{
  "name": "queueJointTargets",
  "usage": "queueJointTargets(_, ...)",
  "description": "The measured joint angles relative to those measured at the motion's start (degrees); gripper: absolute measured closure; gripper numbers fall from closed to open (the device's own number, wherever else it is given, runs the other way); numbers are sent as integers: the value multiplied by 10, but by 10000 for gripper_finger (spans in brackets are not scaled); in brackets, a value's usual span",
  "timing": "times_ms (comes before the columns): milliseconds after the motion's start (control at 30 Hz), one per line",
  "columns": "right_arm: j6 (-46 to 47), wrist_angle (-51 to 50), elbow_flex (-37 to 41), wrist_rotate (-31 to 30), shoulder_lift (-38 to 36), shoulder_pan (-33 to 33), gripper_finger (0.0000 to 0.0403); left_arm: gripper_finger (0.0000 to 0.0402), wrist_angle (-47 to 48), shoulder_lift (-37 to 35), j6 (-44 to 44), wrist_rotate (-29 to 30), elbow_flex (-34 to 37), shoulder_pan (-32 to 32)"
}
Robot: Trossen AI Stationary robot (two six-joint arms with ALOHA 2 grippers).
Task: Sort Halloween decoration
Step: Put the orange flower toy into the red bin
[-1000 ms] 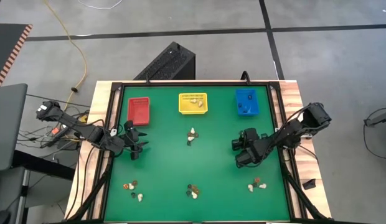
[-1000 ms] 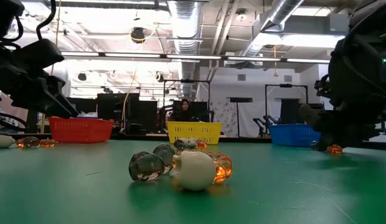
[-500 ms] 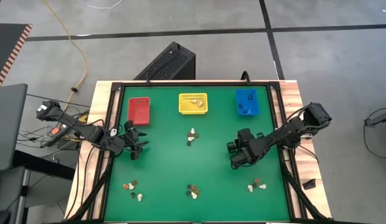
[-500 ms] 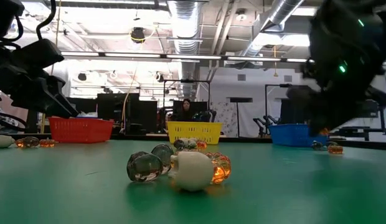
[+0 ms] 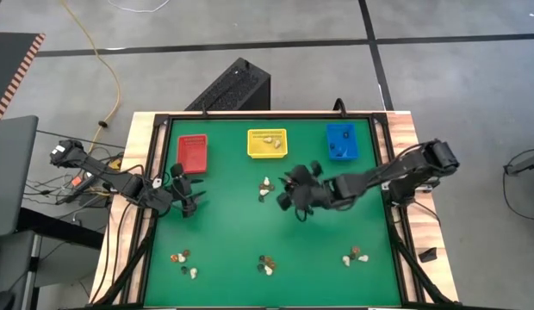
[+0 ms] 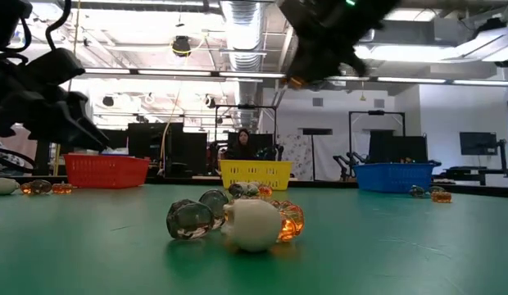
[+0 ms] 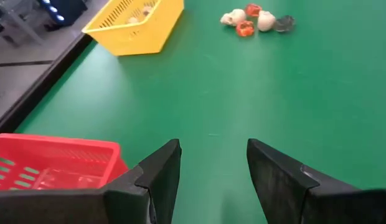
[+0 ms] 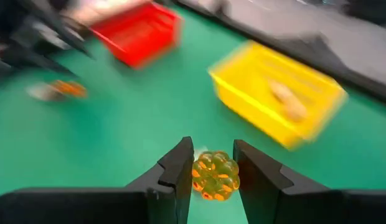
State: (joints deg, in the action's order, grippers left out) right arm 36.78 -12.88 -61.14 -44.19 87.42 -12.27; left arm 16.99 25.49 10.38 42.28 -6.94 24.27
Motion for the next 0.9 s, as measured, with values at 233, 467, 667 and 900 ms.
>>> queueJointTargets(233,-167,227,-1,185,21,93,267,226,-2,0,2,-19,0,0)
queueJointTargets(467,-196,411,-25,323,144,165,267,226,-62,0,164,-29,0,0)
queueJointTargets(667,-217,428,-176,412,297,199,267,226,-115,0,198,-19,0,0)
queueJointTargets(900,-219,405,-370,470,435,223,266,226,-98,-40,74,-32,-91,1)
